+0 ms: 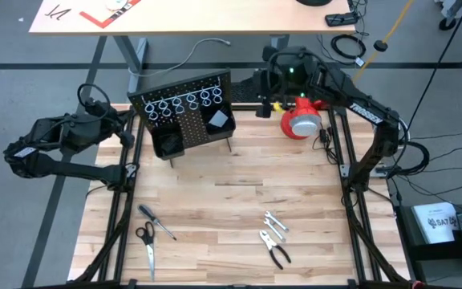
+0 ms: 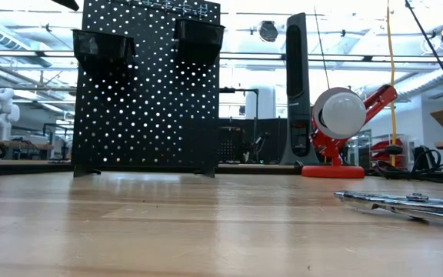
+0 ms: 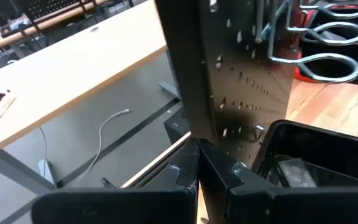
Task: Hang tools onto peg board
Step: Remove the black allen wrench set from the top black basket on the pegboard to the table
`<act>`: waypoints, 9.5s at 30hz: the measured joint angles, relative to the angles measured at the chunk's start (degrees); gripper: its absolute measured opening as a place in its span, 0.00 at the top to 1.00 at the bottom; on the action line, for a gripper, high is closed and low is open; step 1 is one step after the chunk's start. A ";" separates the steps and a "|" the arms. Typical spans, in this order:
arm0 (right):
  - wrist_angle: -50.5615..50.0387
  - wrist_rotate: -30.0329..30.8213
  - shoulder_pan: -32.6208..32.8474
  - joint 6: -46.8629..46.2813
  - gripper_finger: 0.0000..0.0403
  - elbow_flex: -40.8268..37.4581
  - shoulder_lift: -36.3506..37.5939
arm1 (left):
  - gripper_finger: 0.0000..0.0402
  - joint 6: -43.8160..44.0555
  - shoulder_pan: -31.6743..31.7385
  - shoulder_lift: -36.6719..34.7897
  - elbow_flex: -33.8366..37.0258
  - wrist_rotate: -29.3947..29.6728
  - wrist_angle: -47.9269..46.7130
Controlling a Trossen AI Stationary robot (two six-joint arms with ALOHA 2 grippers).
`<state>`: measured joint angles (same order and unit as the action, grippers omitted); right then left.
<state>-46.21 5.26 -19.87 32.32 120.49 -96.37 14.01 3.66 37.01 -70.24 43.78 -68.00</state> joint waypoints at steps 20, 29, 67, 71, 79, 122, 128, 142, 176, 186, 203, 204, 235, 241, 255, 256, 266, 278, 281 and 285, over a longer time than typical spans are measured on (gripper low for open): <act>13.06 -6.10 -10.64 2.83 1.00 0.02 -7.56 | 0.97 -0.95 0.07 2.13 0.00 -0.47 1.69; 11.12 -11.43 -10.71 3.98 1.00 0.00 -8.58 | 0.97 -3.10 0.00 5.74 0.00 -0.68 4.25; -9.14 -1.00 -1.50 0.08 0.72 0.09 1.47 | 0.97 -7.17 0.22 4.53 0.02 -1.07 7.46; -14.18 -9.04 1.34 2.06 0.61 0.07 0.82 | 0.97 -8.64 0.22 2.61 0.02 -1.37 7.46; -12.73 -9.48 5.69 12.70 0.63 0.00 -5.76 | 0.97 -8.54 0.22 0.57 0.02 -1.58 7.46; -3.03 2.30 15.34 22.12 0.67 -0.13 -7.87 | 0.89 -9.62 0.24 1.64 0.02 -23.79 7.69; -1.57 2.38 17.23 20.87 0.67 -0.04 -0.81 | 0.71 2.41 0.22 5.91 0.02 -31.76 -1.95; -0.24 2.58 17.36 18.01 0.67 0.00 6.92 | 0.68 19.47 -3.32 20.20 0.02 -26.83 -4.56; -0.79 2.46 17.32 18.07 0.67 -0.02 6.68 | 0.73 23.03 -4.55 30.25 0.00 -17.90 -9.17; -0.77 2.42 17.32 18.07 0.67 0.00 6.68 | 0.98 22.40 -4.59 30.23 -0.04 -18.45 -9.45; -0.77 2.47 17.32 17.89 0.67 0.00 6.68 | 1.00 19.58 -7.22 27.51 -5.40 -19.66 -9.79; -0.77 2.49 17.32 17.89 0.67 0.00 6.68 | 1.00 19.37 -7.36 27.46 -5.75 -19.67 -9.73; -2.54 2.42 17.36 17.19 0.67 0.00 6.66 | 0.63 23.27 -7.74 38.81 -5.22 -16.96 -12.67; -2.52 2.40 17.36 17.19 0.67 0.00 6.66 | 0.63 23.22 -7.80 39.74 -5.13 -18.31 -12.75; -1.93 2.39 17.36 17.45 0.67 0.00 6.66 | 0.84 23.05 -7.65 39.75 -5.05 -16.93 -14.45; -1.91 2.40 17.36 17.48 0.67 0.00 6.66 | 0.88 23.05 -7.65 39.74 -5.05 -16.93 -14.46; -1.93 2.40 17.36 17.63 0.67 0.00 6.66 | 0.97 22.98 -7.69 39.76 -5.73 -16.96 -15.18; -1.97 2.42 17.32 17.63 0.67 0.02 6.66 | 0.97 21.34 -7.74 36.68 -8.52 -16.80 -15.22; -1.97 2.42 17.32 17.63 0.67 0.00 6.66 | 0.97 21.12 -7.69 35.44 -9.61 -16.10 -15.15; -2.06 2.42 17.32 17.37 0.67 0.02 6.61 | 0.97 19.48 -7.86 33.83 -11.75 -15.66 -14.25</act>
<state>-48.27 7.68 -2.55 49.70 120.51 -89.76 33.49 -4.20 70.84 -81.98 28.12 -82.24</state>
